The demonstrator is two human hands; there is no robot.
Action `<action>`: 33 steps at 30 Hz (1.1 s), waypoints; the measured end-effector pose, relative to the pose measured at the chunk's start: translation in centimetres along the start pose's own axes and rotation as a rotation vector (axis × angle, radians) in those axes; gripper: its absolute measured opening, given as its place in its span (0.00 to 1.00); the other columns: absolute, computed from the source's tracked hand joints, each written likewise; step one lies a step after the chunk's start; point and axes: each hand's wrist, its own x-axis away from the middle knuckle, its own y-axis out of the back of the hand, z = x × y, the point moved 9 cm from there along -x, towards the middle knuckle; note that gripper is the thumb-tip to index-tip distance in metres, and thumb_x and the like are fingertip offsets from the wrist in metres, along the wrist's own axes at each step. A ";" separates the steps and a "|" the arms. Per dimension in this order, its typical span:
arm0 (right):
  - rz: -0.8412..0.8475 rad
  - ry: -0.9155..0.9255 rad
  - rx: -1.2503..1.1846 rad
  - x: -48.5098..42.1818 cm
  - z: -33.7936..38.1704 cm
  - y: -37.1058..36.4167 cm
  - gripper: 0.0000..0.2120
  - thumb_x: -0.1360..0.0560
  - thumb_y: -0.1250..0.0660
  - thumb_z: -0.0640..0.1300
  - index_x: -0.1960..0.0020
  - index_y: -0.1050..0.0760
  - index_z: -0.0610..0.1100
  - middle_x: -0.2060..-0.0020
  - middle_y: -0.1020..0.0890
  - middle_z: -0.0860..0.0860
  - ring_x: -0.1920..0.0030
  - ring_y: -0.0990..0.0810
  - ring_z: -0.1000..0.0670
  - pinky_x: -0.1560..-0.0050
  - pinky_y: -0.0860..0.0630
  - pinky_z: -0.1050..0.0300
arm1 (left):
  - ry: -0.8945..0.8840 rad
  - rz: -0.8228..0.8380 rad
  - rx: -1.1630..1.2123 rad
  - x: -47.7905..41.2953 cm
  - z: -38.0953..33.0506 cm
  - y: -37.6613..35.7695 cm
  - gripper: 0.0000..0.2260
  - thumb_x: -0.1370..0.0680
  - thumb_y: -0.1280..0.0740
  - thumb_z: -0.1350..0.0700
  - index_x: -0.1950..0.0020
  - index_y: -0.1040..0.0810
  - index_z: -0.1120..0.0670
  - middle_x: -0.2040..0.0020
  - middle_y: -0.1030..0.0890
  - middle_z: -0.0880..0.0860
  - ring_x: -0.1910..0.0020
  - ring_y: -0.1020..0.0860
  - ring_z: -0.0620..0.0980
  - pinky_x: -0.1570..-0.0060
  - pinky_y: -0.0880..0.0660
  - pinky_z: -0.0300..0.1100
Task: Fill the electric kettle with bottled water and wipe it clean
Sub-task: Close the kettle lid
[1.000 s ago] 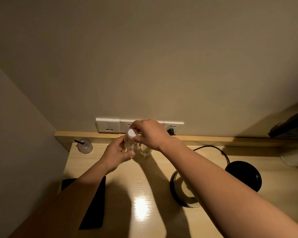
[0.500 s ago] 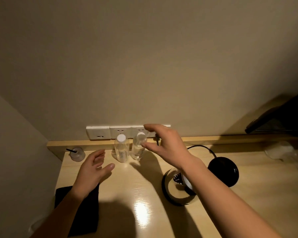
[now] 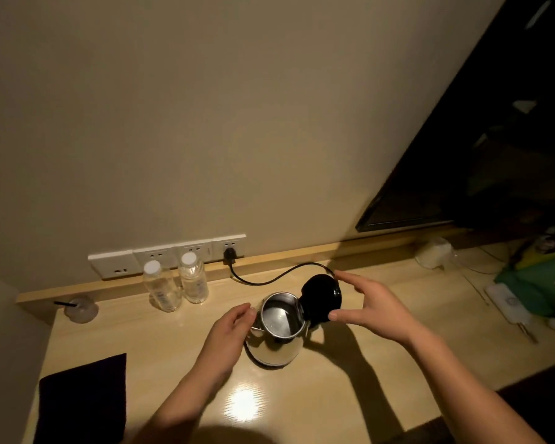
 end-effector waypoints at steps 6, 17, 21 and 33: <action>0.090 0.095 -0.127 -0.7 0.1 -2.1 0.45 0.32 0.18 0.53 0.21 0.36 0.59 0.25 0.29 0.59 0.26 0.31 0.55 0.25 0.34 0.54 | -0.021 -0.212 -0.168 1.4 -1.9 -1.3 0.12 0.16 0.37 0.46 0.49 0.14 0.47 0.51 0.14 0.46 0.50 0.19 0.44 0.53 0.27 0.36; 0.113 0.371 0.076 -1.9 5.6 -5.3 0.42 0.32 0.20 0.59 0.22 0.34 0.57 0.26 0.25 0.57 0.26 0.28 0.53 0.25 0.32 0.51 | 0.103 -0.219 -0.307 1.0 -3.3 -1.5 0.31 0.22 0.38 0.30 0.54 0.13 0.58 0.56 0.13 0.54 0.52 0.17 0.53 0.51 0.25 0.48; 0.051 0.485 0.286 -2.1 7.4 -7.1 0.38 0.32 0.22 0.63 0.27 0.30 0.56 0.32 0.20 0.56 0.31 0.24 0.51 0.23 0.39 0.50 | 0.087 -0.238 -0.336 0.8 -3.3 -1.5 0.24 0.23 0.32 0.33 0.57 0.13 0.53 0.58 0.13 0.51 0.55 0.17 0.50 0.55 0.23 0.46; 0.141 0.379 0.257 -3.1 6.0 -9.6 0.46 0.33 0.19 0.59 0.22 0.36 0.51 0.25 0.28 0.52 0.24 0.33 0.49 0.28 0.29 0.47 | 0.032 -0.308 -0.369 -0.3 -1.8 -0.6 0.10 0.23 0.24 0.49 0.48 0.11 0.54 0.55 0.11 0.51 0.51 0.15 0.50 0.49 0.21 0.45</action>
